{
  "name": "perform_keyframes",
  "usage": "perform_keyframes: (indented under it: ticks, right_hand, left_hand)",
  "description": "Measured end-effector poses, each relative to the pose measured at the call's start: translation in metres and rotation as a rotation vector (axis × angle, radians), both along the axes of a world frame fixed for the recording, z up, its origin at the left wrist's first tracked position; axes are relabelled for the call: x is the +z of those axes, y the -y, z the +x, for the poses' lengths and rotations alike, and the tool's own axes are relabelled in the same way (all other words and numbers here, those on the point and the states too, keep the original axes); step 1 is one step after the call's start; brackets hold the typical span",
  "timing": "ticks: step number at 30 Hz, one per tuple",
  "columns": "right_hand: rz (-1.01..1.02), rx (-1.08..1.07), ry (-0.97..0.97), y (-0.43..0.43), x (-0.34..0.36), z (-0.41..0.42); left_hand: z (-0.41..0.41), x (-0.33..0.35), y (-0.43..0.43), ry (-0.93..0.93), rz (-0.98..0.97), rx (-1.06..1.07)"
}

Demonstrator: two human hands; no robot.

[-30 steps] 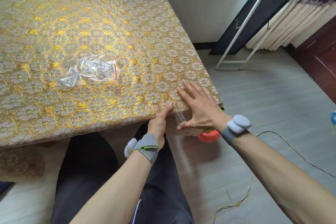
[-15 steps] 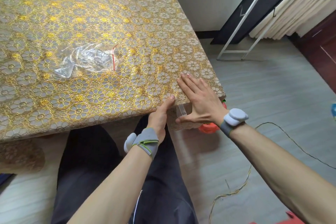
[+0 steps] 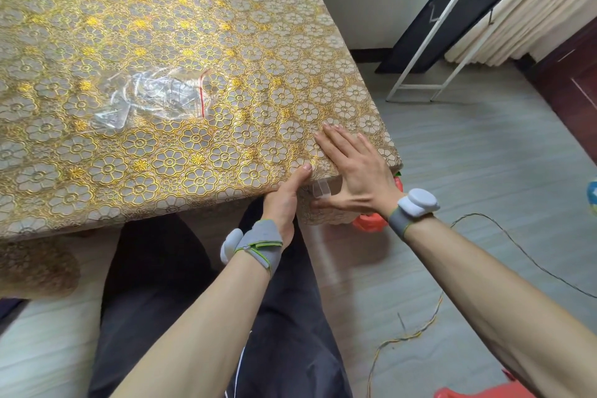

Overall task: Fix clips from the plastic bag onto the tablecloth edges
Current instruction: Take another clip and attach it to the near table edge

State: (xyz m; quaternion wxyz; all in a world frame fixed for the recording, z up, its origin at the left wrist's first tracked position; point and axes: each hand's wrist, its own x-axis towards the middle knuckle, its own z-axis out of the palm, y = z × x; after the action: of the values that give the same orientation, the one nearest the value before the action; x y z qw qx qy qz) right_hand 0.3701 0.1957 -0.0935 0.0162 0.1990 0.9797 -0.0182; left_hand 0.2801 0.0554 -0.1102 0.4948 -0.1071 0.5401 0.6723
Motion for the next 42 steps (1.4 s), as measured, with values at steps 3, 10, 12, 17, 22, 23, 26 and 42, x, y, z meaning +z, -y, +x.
perform_keyframes:
  ticks: [3,10,12,17,22,23,26,42]
  right_hand:
    - [-0.025,-0.027,-0.038,-0.002,-0.002,-0.002]
    - [-0.045,-0.076,-0.085,0.001,-0.003,-0.004]
    - [-0.047,-0.100,-0.092,0.003,-0.003,-0.005]
    - [-0.069,-0.162,-0.132,0.005,-0.003,-0.008]
    - [-0.082,-0.188,-0.188,0.007,-0.004,-0.011]
    - [-0.083,-0.190,-0.182,0.008,-0.004,-0.011]
    - [-0.106,-0.208,-0.161,0.007,-0.001,-0.011]
    - [-0.020,-0.108,0.010,-0.001,0.003,-0.011]
  left_hand:
    - [0.001,0.005,-0.001,0.023,0.008,0.003]
    - [0.002,0.010,0.000,0.015,0.012,0.016]
    - [0.003,0.012,0.001,0.011,0.014,0.012]
    - [0.005,0.021,0.002,0.000,0.001,0.015]
    - [0.005,0.027,0.003,-0.016,-0.011,0.030]
    - [0.005,0.028,0.003,-0.017,-0.010,0.025]
    - [0.005,0.030,0.004,-0.007,-0.008,0.013]
    - [0.004,0.031,0.006,0.016,-0.006,-0.003]
